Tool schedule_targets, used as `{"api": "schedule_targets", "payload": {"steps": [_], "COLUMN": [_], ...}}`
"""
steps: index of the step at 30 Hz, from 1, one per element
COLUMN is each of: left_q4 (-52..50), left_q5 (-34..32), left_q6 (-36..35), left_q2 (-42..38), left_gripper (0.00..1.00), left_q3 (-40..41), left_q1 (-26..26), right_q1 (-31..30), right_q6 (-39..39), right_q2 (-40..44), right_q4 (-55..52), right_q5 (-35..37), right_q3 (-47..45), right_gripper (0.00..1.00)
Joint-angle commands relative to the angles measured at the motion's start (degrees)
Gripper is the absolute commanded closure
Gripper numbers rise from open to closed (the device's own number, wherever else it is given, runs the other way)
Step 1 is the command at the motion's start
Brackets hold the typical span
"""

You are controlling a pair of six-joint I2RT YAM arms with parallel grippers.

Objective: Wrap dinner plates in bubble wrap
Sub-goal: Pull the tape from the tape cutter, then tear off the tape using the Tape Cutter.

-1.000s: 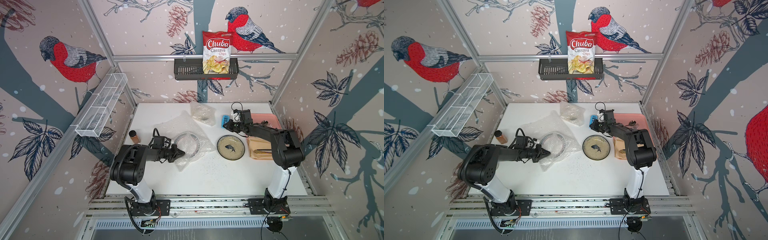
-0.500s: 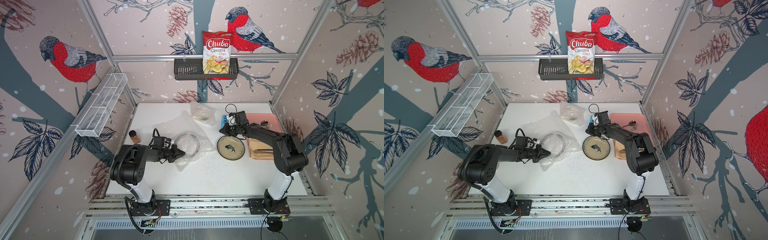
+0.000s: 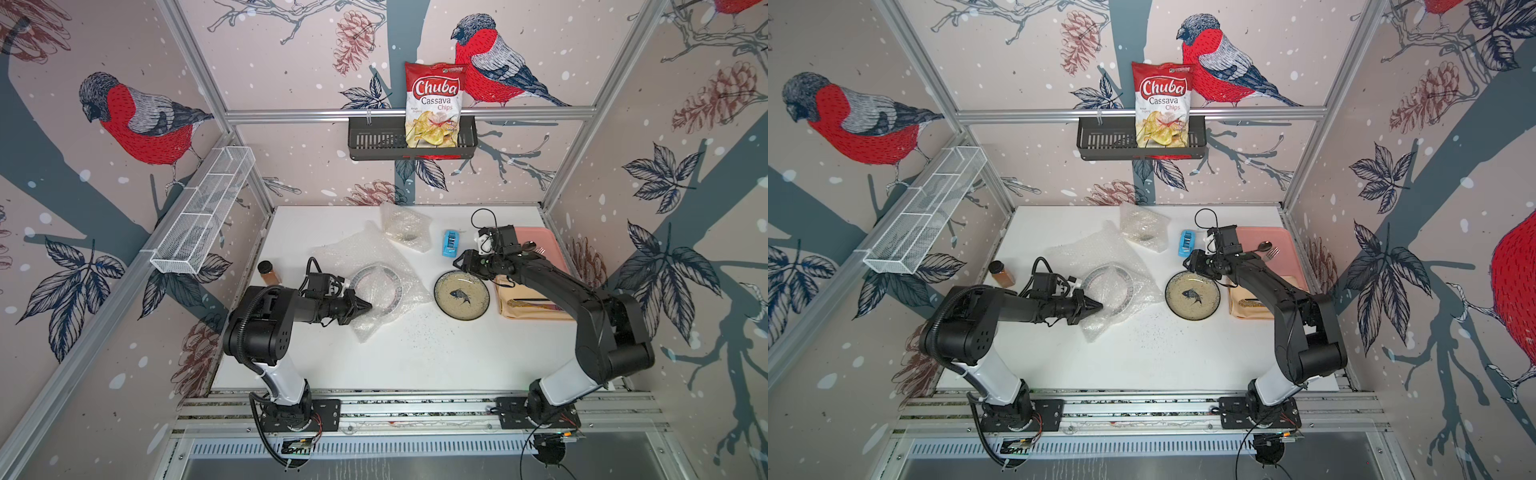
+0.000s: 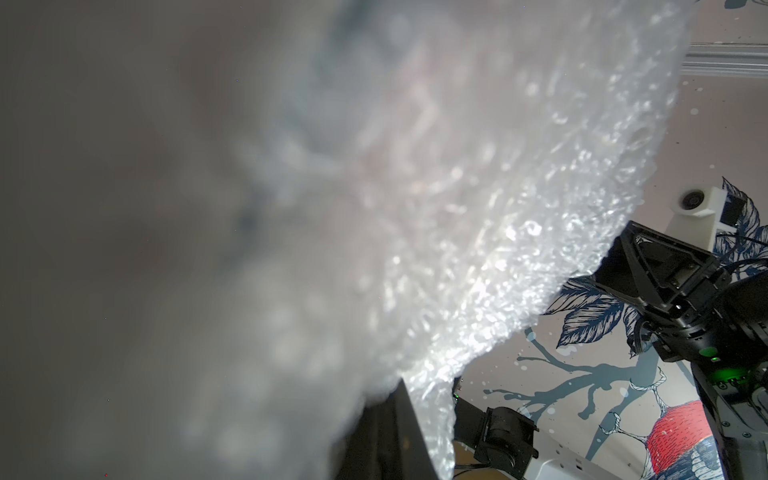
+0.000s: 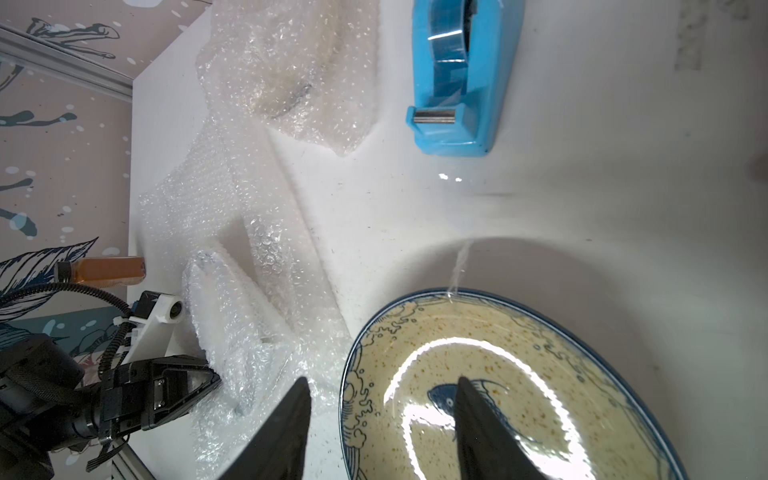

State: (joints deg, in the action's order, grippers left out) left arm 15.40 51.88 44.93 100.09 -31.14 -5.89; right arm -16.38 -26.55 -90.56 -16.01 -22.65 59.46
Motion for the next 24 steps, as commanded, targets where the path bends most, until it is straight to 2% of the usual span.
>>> {"api": "schedule_targets", "payload": {"steps": [1,6,11,15,18,24], "left_q4": [-15.6,-15.6,-16.3,-16.8,-16.6,-17.2], "left_q5": [-15.2,-15.3,-15.6,-16.5,-16.9,-17.5], "left_q6": [-0.1,-0.1,-0.2,0.2,0.9,1.3], "left_q2": [1.7,2.4,2.7,2.2,2.3,2.4], "left_gripper": [1.0,1.0,1.0,1.0,1.0,1.0], "left_q3": [0.7,0.3,0.0,0.4,0.5,0.4], "left_q1": [-0.1,-0.1,-0.1,-0.1,-0.1,-0.1], "right_q1": [0.2,2.5,5.2,6.5,6.4,6.4], "right_q6": [2.6,4.6,8.7,8.8,8.2,6.4], "right_q2": [0.4,-4.7,-15.6,-23.0,-27.1,-30.8], "right_q4": [-2.8,2.4,7.1,9.3,9.3,11.7], "right_q5": [-0.5,0.4,-3.4,-10.2,-12.4,-17.0], "right_q3": [0.5,2.2,9.1,14.2,16.9,16.6], "right_gripper": [0.45,0.46,0.46,0.44,0.43,0.43]}}
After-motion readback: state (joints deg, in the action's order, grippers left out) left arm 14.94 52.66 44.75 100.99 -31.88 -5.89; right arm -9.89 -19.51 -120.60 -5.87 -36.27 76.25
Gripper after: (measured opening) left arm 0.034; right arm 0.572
